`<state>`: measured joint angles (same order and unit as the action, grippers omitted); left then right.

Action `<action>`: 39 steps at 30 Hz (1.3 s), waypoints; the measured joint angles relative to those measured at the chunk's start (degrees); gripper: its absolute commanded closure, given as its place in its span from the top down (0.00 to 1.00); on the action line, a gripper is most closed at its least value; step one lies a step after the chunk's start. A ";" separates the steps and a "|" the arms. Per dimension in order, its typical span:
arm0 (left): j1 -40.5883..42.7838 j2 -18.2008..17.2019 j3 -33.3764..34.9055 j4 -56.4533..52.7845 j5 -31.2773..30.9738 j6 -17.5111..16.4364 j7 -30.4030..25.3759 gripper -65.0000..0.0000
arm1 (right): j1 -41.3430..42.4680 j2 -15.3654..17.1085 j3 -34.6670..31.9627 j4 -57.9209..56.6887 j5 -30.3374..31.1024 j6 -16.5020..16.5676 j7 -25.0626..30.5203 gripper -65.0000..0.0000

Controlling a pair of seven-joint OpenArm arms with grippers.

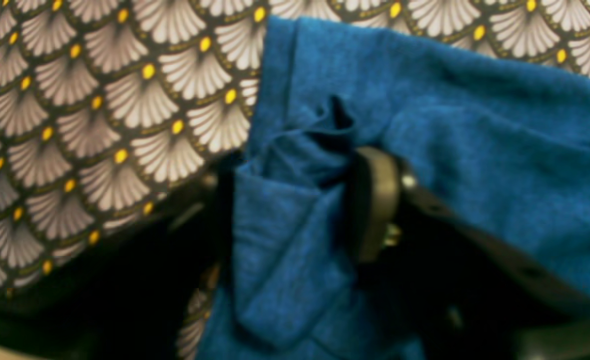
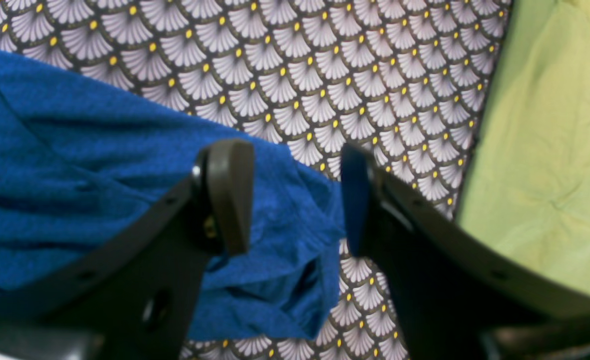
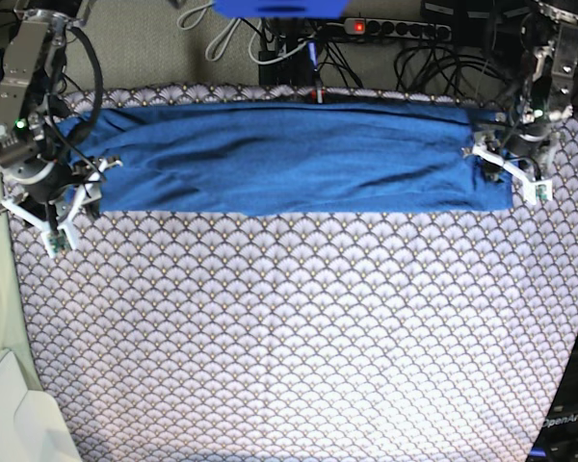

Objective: Fold the T-shirt properly
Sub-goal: 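Hold the shirt ends with both grippers, adjusting the left gripper's grip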

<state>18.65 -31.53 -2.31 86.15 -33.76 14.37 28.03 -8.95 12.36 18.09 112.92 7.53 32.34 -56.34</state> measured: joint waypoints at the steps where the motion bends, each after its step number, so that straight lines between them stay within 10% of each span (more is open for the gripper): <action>1: 0.00 0.07 0.09 -0.11 0.02 -0.09 -0.09 0.27 | -0.02 0.00 0.00 0.00 0.00 0.00 0.00 0.45; 5: 0.02 0.13 0.17 -0.15 -0.09 -0.33 -0.52 0.00 | 0.00 0.00 0.00 0.00 0.00 0.00 -0.02 0.45; 30: 1.01 0.00 0.04 4.50 1.18 2.10 3.54 0.01 | 0.00 0.00 0.00 0.00 0.00 0.00 0.00 0.45; 33: 1.03 -0.07 0.04 4.50 1.01 2.08 3.67 0.13 | 0.00 0.00 0.00 0.00 0.00 0.00 0.00 0.45; 39: 2.49 -0.20 -1.55 5.01 1.33 2.14 3.52 0.69 | 0.00 0.00 0.00 0.00 0.02 0.00 0.00 0.45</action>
<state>21.15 -31.73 -3.86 91.15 -32.42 16.51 31.55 -8.95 12.36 18.09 112.92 7.55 32.34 -56.34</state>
